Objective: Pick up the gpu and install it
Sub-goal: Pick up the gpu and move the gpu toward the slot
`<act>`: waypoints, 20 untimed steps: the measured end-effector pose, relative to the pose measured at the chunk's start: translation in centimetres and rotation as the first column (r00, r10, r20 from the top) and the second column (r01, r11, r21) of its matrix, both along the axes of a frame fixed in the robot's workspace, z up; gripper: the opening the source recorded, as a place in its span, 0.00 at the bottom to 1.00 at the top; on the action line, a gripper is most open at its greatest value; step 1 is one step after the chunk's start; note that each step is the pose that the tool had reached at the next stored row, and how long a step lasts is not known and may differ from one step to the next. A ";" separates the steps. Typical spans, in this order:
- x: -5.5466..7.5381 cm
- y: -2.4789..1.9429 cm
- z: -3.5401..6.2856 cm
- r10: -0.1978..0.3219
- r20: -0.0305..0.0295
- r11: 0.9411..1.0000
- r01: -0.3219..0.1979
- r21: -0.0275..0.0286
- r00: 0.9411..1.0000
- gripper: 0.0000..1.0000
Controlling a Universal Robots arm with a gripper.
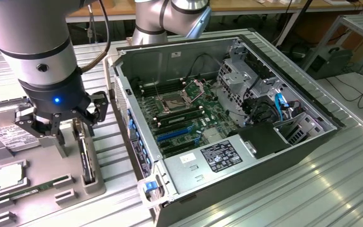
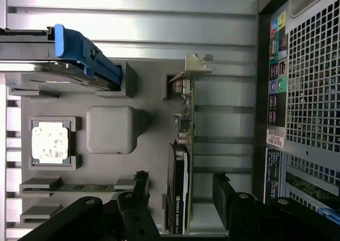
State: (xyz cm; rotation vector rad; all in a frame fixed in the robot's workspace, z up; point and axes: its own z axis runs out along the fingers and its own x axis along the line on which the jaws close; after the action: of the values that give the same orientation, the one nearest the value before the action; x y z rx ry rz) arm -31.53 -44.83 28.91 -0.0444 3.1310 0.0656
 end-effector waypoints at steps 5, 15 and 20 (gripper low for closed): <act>0.0 -0.26 -0.66 0.000 0.000 1.000 0.000 0.000 1.000 0.60; 0.0 -0.27 -1.95 -0.001 0.000 1.000 0.001 0.000 1.000 0.60; 0.0 -0.27 -2.56 -0.002 0.000 1.000 0.002 0.000 1.000 0.60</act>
State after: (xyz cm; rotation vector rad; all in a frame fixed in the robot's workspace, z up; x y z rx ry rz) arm -31.52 -45.10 26.35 -0.0418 3.1309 0.0655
